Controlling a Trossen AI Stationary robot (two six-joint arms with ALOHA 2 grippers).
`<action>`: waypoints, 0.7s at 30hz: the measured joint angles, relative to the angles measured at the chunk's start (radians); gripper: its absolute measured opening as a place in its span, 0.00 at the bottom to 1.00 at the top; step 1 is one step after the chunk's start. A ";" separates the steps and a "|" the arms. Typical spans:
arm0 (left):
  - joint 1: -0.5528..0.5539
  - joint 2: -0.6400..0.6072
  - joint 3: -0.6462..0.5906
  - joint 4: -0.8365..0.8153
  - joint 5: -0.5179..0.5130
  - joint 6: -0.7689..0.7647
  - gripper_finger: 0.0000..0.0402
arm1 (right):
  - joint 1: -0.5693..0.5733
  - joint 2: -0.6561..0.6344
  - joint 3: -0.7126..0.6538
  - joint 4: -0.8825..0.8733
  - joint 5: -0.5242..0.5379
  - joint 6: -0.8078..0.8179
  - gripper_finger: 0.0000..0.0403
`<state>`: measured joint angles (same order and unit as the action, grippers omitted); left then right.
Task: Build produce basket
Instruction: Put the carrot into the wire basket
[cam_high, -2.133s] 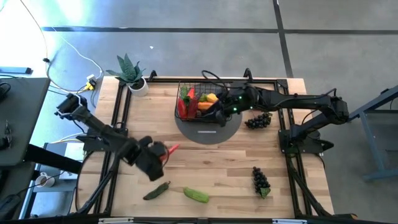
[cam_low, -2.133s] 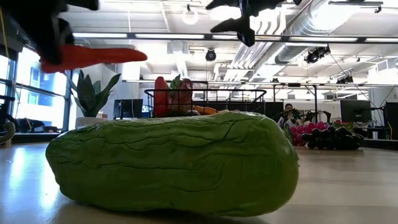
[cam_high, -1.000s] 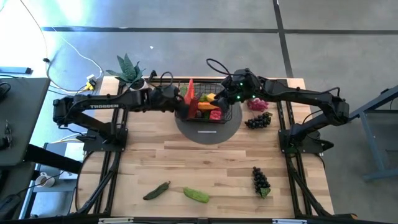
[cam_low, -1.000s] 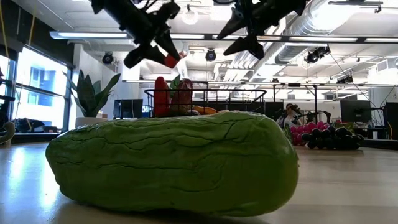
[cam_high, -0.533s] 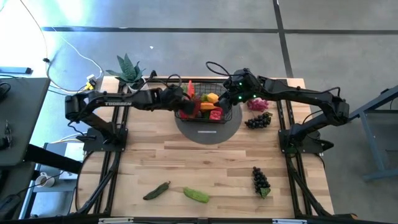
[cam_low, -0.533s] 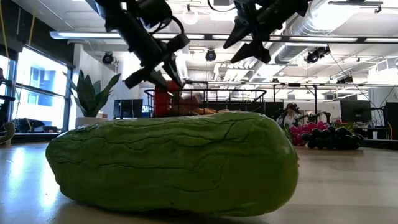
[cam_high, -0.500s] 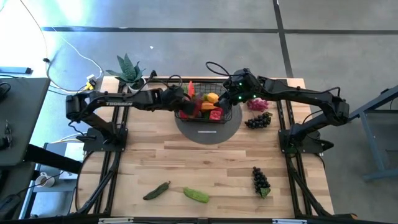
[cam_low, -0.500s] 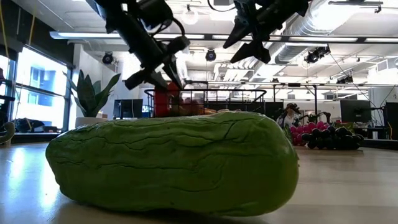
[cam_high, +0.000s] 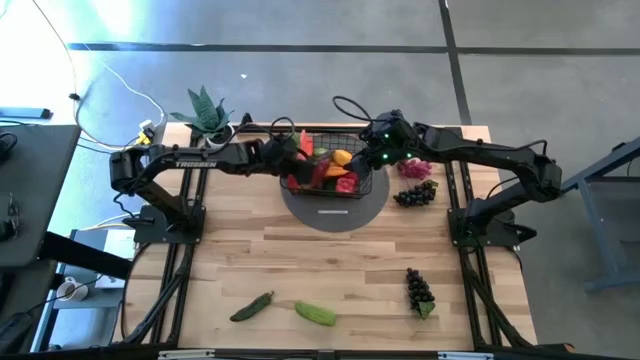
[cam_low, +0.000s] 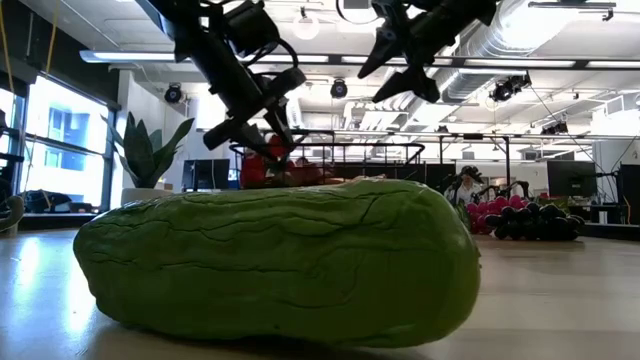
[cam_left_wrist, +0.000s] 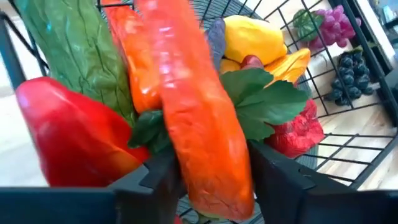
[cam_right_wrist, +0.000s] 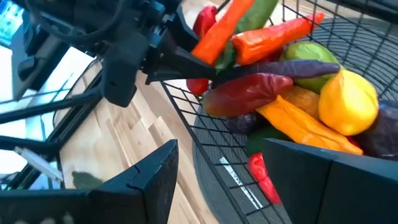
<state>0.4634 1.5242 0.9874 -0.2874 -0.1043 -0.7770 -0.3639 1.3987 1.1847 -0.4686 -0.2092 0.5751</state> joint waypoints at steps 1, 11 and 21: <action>0.004 0.000 0.000 0.000 0.007 0.014 0.43 | 0.005 0.000 0.000 -0.001 0.010 0.016 0.54; 0.029 0.000 0.008 -0.013 0.181 0.121 0.53 | 0.080 0.000 0.000 -0.043 0.127 0.188 0.54; 0.041 0.000 0.105 -0.044 0.298 0.197 0.53 | 0.119 0.000 0.000 -0.102 0.235 0.321 0.54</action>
<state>0.5041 1.5242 1.0923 -0.3318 0.1937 -0.5804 -0.2450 1.3991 1.1847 -0.5705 0.0255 0.8957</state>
